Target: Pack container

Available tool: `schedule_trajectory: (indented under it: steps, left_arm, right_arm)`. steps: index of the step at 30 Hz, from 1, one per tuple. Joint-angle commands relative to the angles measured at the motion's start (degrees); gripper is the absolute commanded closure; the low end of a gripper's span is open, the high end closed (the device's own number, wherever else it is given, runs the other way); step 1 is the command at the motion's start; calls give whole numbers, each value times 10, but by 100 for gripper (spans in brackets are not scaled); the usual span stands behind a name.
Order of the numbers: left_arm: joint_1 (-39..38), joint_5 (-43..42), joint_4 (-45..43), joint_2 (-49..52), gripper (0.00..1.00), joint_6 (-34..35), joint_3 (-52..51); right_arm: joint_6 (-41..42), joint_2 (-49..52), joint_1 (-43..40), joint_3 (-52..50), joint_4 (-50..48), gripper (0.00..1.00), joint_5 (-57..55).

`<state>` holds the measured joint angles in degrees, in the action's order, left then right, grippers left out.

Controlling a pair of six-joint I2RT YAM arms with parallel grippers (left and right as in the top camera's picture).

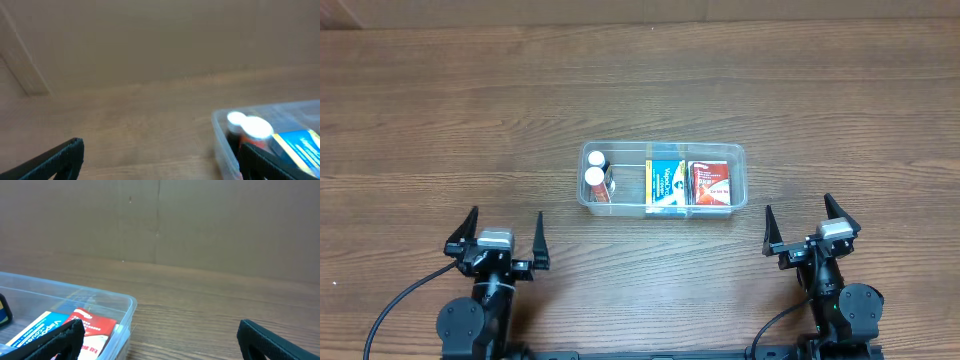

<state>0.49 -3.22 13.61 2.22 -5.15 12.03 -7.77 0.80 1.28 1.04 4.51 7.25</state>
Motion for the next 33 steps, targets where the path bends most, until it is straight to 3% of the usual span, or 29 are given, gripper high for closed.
schedule_trajectory:
  steps: [1, 5, 11, 33]
  left_arm:
    - [12, 41, -87, -21, 0, -13, -59]
    - [13, 52, -168, -20, 0, -10, -114]
    - [13, 51, -90, -20, 0, -1, -118]
    - [13, 43, -92, -20, 0, -11, -118]
  right_arm:
    - [-4, -6, 4, -5, -4, 0, -1]
    - [-4, -6, 4, -6, -4, 0, -1]
    - [-4, -6, 4, -6, -4, 0, -1]
    - [-4, -6, 4, -6, -4, 0, -1]
